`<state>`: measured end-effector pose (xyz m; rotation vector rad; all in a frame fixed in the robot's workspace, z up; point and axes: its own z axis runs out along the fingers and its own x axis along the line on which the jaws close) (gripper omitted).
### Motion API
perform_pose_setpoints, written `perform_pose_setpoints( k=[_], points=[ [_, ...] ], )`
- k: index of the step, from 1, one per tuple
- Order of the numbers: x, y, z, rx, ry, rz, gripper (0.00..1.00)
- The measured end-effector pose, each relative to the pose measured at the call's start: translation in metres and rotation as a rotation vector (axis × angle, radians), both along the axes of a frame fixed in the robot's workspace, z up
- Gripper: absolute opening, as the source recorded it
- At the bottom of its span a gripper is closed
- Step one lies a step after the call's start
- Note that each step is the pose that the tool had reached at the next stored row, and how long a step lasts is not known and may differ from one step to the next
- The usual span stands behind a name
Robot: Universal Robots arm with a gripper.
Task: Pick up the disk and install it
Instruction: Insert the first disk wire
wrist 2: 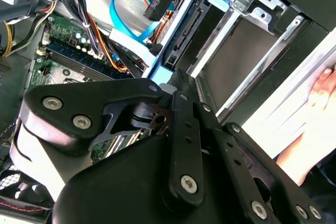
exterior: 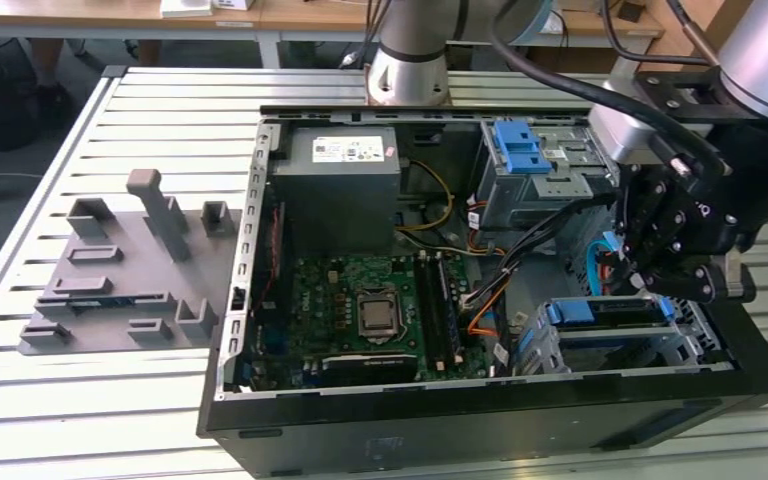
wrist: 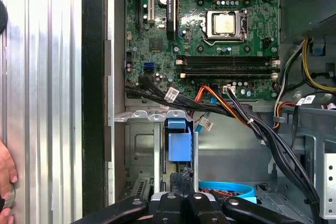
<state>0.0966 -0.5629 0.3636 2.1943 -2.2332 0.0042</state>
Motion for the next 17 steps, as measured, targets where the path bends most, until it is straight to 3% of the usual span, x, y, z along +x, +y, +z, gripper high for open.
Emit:
perform_pose_setpoints(
  k=[17],
  points=[
    [0.0126,0.0000,0.0000,0.0000,0.0000,0.000,0.11]
  ],
)
